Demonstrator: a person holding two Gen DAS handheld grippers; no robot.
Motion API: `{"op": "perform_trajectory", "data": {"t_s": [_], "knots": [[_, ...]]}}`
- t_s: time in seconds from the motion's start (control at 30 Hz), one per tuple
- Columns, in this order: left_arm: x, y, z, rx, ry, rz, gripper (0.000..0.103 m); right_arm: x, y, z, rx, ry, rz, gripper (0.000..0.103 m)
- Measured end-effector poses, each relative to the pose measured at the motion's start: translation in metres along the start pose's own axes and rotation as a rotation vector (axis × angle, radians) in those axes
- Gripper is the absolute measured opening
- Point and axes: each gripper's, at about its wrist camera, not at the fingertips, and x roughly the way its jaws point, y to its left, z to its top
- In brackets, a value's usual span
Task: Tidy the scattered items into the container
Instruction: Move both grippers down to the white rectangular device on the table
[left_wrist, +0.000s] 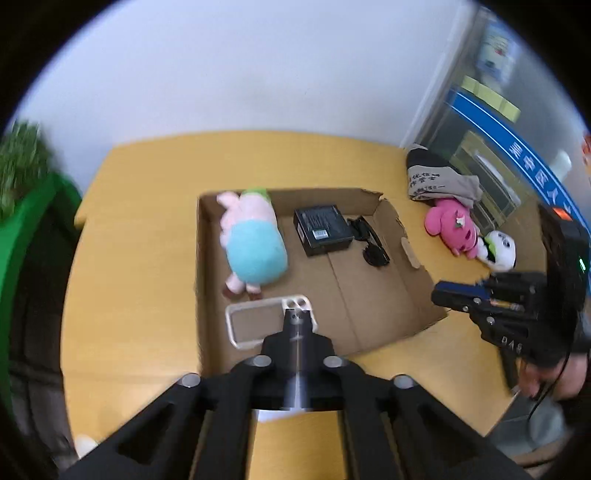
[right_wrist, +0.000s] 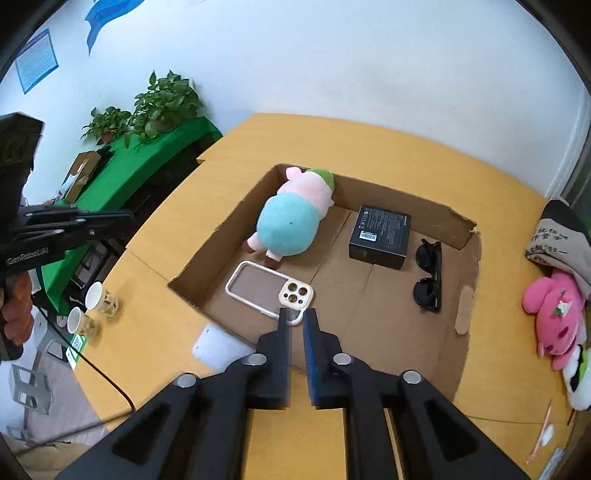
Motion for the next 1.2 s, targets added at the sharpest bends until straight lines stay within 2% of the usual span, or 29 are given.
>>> {"op": "perform_trajectory", "data": {"t_s": [0.03, 0.07, 0.1, 0.13, 0.17, 0.2, 0.23, 0.3, 0.43, 0.57, 0.7, 0.83, 1.03, 1.2], "knots": [[-0.003, -0.004, -0.002, -0.021, -0.005, -0.010, 0.002, -0.006, 0.001, -0.003, 0.002, -0.006, -0.003, 0.008], [-0.005, -0.007, -0.005, -0.046, -0.009, -0.010, 0.010, -0.013, 0.001, -0.005, 0.006, -0.013, -0.015, 0.023], [-0.007, -0.011, -0.007, -0.065, -0.011, -0.003, 0.032, -0.018, 0.000, -0.007, 0.012, -0.018, -0.023, 0.040], [-0.010, -0.014, -0.008, -0.087, -0.017, 0.015, 0.048, -0.026, -0.001, -0.010, 0.020, -0.025, -0.035, 0.085], [-0.011, -0.016, -0.011, -0.100, -0.029, 0.031, 0.077, -0.035, -0.002, -0.013, 0.026, -0.044, -0.044, 0.103], [-0.015, -0.019, -0.014, -0.116, -0.060, 0.048, 0.081, -0.045, -0.002, -0.017, 0.026, -0.076, -0.046, 0.102], [-0.018, -0.021, -0.017, -0.125, -0.079, 0.050, 0.081, -0.051, -0.002, -0.021, 0.019, -0.087, -0.040, 0.102], [-0.019, -0.024, -0.021, -0.147, -0.084, 0.039, 0.081, -0.055, -0.002, -0.027, 0.000, -0.073, -0.045, 0.102], [-0.015, -0.027, -0.030, -0.160, -0.045, 0.021, 0.081, -0.060, -0.006, -0.036, 0.020, -0.055, -0.037, 0.102], [-0.006, -0.025, -0.035, -0.114, -0.005, 0.016, 0.081, -0.056, -0.008, -0.039, 0.053, -0.048, -0.050, 0.102], [0.008, -0.010, -0.040, -0.090, 0.044, -0.021, 0.081, -0.041, -0.004, -0.039, 0.099, -0.019, -0.049, 0.102], [0.031, 0.018, -0.055, -0.131, 0.106, -0.067, 0.081, -0.010, 0.001, -0.049, 0.127, 0.035, -0.038, 0.102], [0.074, 0.061, -0.081, -0.214, 0.197, -0.160, 0.081, 0.055, 0.007, -0.076, 0.208, 0.174, 0.028, 0.102], [0.111, 0.087, -0.098, -0.247, 0.272, -0.187, 0.081, 0.105, 0.013, -0.085, 0.256, 0.228, 0.063, 0.102]]}}
